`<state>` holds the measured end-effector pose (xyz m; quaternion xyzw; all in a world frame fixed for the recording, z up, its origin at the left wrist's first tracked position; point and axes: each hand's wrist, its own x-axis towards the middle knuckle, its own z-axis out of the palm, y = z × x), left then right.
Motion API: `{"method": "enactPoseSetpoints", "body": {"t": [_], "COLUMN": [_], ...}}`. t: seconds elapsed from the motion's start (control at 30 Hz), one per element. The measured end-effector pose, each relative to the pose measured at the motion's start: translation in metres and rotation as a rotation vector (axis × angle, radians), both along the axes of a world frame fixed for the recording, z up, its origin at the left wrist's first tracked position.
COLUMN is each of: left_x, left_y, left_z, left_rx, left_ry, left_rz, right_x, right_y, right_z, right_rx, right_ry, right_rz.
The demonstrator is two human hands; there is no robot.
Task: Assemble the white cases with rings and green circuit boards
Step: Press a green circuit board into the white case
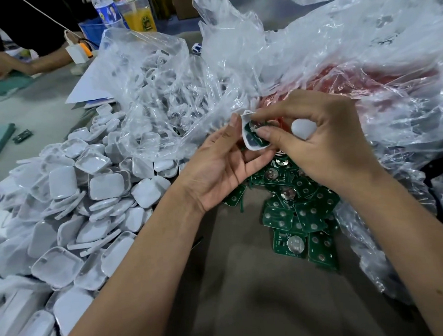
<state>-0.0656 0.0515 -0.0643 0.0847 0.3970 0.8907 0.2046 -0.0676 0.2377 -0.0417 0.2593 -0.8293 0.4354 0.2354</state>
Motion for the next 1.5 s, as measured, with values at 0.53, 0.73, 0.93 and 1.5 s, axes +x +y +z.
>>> {"method": "enactPoseSetpoints", "body": {"t": [0.53,0.73,0.93,1.5], "left_x": [0.003,0.004,0.004,0.003], "left_y": [0.002,0.002,0.002,0.003], "left_z": [0.000,0.001,0.002,0.000], "left_rx": [-0.207,-0.204,-0.180,-0.138], "left_ry": [-0.069,-0.085,-0.082,-0.063], "left_rz": [0.049,0.039,0.032,0.005], "right_x": [-0.006,-0.008,-0.008,-0.004], "right_y": [0.011,0.009,0.007,-0.001], "right_z": [0.002,-0.002,-0.002,-0.003], "right_rx": [0.197,0.195,0.105,0.122], "right_ry": [0.038,0.040,0.042,0.046], "right_rz": [0.081,0.091,0.072,0.040]}}
